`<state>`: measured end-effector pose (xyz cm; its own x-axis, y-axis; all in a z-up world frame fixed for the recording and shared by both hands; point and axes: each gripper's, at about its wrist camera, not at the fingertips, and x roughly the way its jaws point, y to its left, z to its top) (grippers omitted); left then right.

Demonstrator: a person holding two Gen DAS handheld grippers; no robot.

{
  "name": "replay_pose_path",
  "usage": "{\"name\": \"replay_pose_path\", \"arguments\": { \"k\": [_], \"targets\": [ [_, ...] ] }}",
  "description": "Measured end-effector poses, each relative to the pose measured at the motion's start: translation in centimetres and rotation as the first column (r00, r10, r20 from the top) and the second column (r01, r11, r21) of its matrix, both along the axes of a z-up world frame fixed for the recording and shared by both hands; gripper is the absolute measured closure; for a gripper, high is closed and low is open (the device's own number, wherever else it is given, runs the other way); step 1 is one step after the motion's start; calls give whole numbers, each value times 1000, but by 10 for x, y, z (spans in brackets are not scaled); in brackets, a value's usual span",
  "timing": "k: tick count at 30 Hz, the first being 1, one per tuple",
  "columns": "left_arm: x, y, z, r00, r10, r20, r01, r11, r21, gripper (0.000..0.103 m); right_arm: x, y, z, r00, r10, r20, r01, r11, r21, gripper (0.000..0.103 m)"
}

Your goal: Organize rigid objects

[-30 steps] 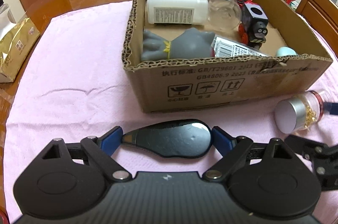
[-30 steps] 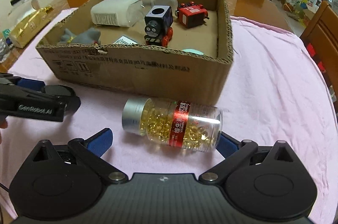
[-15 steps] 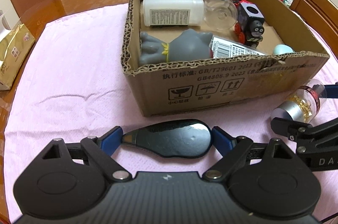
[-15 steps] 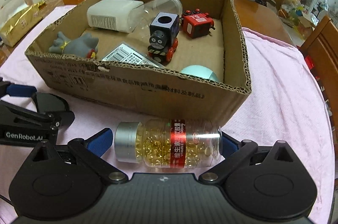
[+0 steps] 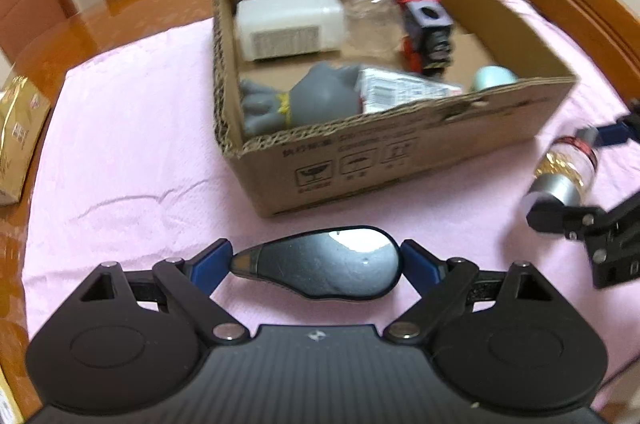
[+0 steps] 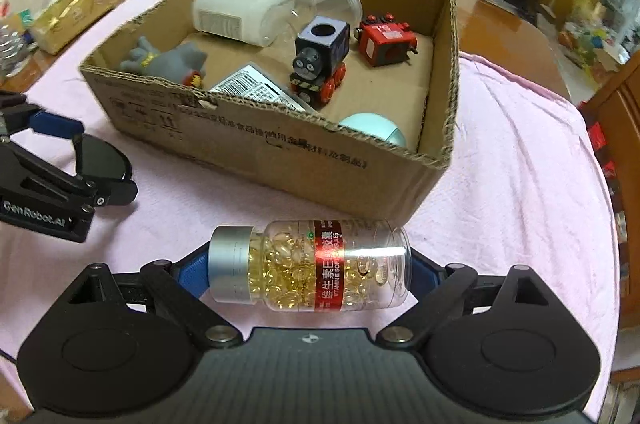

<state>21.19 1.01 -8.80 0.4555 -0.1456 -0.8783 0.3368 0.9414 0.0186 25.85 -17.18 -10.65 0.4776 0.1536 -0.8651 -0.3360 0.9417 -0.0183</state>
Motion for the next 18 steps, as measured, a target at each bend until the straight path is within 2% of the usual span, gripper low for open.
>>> {"name": "replay_pose_path", "arguments": {
  "k": [4, 10, 15, 18],
  "targets": [
    [-7, -3, 35, 996, -87, 24, 87, 996, 1, 14, -4, -15, 27, 997, 83, 6, -83, 996, 25, 7],
    [-2, -16, 87, 976, -160, 149, 163, 987, -5, 14, -5, -30, 69, 985, 153, 82, -155, 988, 18, 7],
    [30, -34, 96, 963, -147, 226, 154, 988, -11, 13, 8, -31, 91, 971, 187, 149, -192, 981, 19, 7],
    [58, -42, 87, 967, -104, 231, 111, 994, -19, 13, 18, -30, 95, 967, 191, 169, -197, 980, 20, 7]
  ]
}}
